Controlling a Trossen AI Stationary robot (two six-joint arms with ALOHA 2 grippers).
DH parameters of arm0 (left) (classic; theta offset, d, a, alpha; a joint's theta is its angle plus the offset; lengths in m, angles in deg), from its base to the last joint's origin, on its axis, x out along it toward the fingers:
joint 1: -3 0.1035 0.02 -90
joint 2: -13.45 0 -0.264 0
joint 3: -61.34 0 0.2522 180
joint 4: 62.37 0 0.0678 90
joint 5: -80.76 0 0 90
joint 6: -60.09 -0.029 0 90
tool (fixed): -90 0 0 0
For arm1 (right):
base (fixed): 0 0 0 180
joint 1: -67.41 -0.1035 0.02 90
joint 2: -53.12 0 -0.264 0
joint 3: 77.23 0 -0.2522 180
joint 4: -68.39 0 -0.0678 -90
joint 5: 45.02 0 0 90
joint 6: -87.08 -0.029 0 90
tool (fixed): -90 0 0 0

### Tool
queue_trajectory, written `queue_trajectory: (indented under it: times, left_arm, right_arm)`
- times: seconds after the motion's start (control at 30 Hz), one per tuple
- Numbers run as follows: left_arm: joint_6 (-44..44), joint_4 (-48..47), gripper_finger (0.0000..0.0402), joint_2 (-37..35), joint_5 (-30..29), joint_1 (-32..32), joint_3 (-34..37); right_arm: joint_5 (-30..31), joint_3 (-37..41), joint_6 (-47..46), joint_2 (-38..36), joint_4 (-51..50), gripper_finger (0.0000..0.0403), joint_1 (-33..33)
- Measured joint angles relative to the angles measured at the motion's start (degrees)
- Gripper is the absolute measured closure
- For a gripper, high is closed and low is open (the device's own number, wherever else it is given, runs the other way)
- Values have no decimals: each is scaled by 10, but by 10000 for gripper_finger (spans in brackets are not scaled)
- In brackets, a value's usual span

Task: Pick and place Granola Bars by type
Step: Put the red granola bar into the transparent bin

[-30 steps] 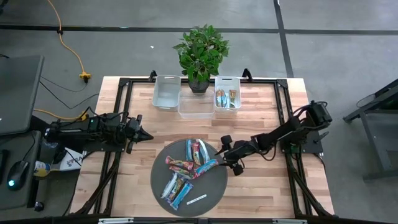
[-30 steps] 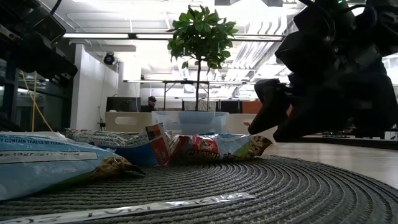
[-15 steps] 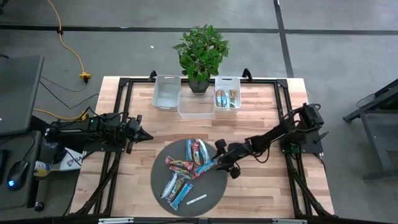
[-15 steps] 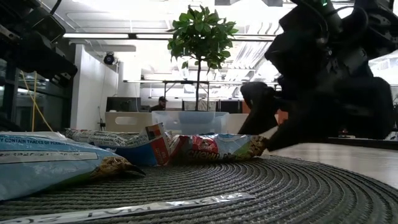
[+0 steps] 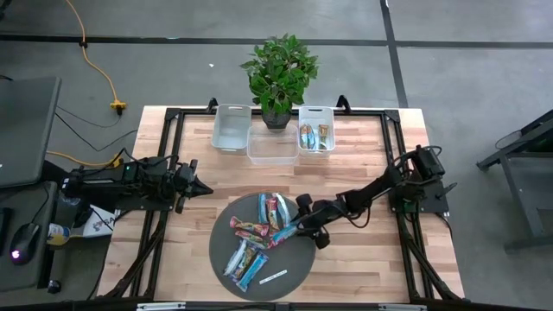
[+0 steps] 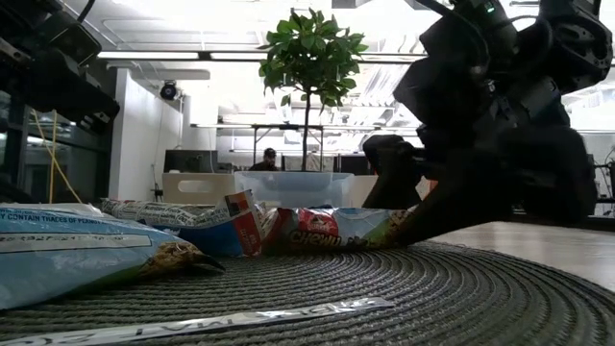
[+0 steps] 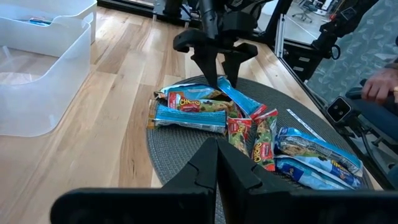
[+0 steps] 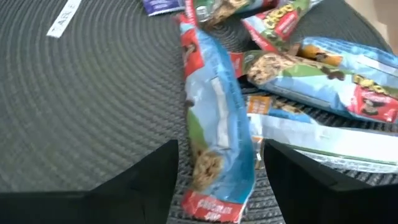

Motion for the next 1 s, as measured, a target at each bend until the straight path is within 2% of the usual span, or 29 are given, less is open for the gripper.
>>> queue_trajectory:
  times: [0.13,0.6,1.0]
  left_arm:
    - [0,0,401,0,0,0,0]
    - [0,0,401,0,-1,0,0]
    - [0,0,401,0,-1,0,0]
  right_arm:
    - [4,0,-21,0,0,192,0]
    - [-21,0,-86,0,-16,280,0]
    - [-12,0,-218,0,-13,336,0]
